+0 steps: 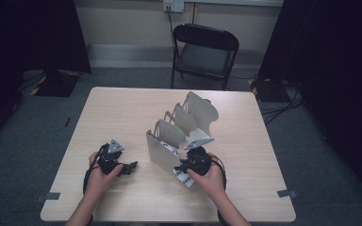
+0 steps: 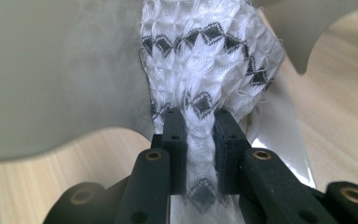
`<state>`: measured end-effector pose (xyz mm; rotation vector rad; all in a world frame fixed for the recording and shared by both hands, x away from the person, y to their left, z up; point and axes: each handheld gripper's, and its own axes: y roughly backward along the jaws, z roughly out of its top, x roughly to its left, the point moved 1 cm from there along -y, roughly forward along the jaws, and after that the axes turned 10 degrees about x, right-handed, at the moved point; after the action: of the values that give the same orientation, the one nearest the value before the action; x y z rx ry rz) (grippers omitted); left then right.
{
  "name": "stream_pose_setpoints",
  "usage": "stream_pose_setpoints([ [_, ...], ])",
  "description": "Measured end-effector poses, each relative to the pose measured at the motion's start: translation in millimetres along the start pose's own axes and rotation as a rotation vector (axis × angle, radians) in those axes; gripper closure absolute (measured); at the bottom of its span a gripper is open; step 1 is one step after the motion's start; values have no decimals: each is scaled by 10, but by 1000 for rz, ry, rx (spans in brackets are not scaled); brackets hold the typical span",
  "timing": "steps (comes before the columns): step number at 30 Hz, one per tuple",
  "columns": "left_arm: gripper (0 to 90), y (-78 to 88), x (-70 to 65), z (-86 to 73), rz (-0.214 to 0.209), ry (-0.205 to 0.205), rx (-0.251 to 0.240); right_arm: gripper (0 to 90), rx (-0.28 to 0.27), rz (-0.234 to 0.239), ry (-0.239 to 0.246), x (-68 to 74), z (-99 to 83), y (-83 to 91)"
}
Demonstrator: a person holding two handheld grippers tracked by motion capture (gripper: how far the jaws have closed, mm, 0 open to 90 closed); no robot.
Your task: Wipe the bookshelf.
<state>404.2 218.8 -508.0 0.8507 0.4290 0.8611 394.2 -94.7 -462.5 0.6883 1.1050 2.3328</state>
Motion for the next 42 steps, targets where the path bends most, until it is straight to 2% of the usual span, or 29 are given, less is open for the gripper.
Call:
stream_pose_setpoints([
  [6, 109, -1, -1, 0, -1, 2, -1, 760, 38, -51, 32, 10, -64, -91],
  [12, 110, 0, -1, 0, 0, 1, 0, 740, 39, -61, 40, 10, -97, -108],
  [15, 110, 0, 0, 0, 0, 0, 0, 682, 39, -73, 43, 9, -102, -106],
  [19, 109, -2, -3, 0, -1, 4, -2, 747, 40, -96, 64, 13, -104, -69],
  [22, 110, 0, 0, 0, 0, 1, 0, 764, 40, -108, 74, 27, -100, -40],
  [30, 110, 0, -1, 0, 0, 1, 0, 774, -16, -103, 55, 58, 52, 289],
  [35, 110, -1, -2, 0, 0, 1, -1, 778, -38, -118, 58, 97, 208, 551],
  [36, 109, -1, -2, 0, 0, 1, -1, 778, -38, -118, 58, 97, 208, 551],
  [37, 110, -1, -1, 0, 0, 1, -1, 779, -47, -117, 64, 119, 290, 669],
  [42, 110, -1, -2, 0, 0, 1, -1, 780, -68, -116, 74, 164, 408, 823],
])
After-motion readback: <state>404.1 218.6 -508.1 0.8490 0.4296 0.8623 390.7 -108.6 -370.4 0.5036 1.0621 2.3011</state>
